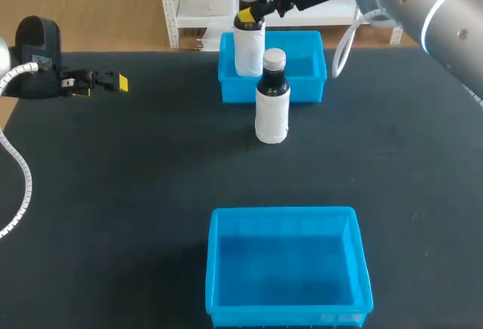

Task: Pick up the bottle, and place it in the far bin if it is heavy, or in the near bin if it is light.

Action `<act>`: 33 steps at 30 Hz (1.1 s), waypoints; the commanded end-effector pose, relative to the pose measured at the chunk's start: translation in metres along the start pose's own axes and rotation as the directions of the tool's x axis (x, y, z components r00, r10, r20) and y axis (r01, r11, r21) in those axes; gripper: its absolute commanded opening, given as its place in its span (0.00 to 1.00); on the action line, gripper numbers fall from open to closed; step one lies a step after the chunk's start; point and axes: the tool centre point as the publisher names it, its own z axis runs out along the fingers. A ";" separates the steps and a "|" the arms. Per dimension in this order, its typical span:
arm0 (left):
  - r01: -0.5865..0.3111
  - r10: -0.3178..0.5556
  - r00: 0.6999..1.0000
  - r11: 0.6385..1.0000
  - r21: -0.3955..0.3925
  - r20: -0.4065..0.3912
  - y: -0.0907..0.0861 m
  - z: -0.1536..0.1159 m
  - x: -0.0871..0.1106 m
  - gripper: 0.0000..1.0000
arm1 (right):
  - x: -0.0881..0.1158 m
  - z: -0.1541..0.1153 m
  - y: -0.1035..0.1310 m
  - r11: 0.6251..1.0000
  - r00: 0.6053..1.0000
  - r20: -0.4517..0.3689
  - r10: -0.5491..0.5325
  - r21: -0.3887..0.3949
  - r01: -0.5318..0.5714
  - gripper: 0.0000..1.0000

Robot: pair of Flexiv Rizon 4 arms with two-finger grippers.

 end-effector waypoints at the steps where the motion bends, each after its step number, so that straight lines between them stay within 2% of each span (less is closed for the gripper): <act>1: 0.000 0.000 1.000 1.000 0.000 0.000 0.000 0.000 0.000 1.00 | -0.001 0.006 -0.010 0.959 1.000 -0.004 0.004 -0.284 -0.005 0.00; 33: 0.000 0.000 1.000 1.000 0.000 0.000 0.000 0.000 0.000 1.00 | 0.019 0.022 -0.004 0.951 0.999 -0.037 0.014 -0.309 -0.024 0.00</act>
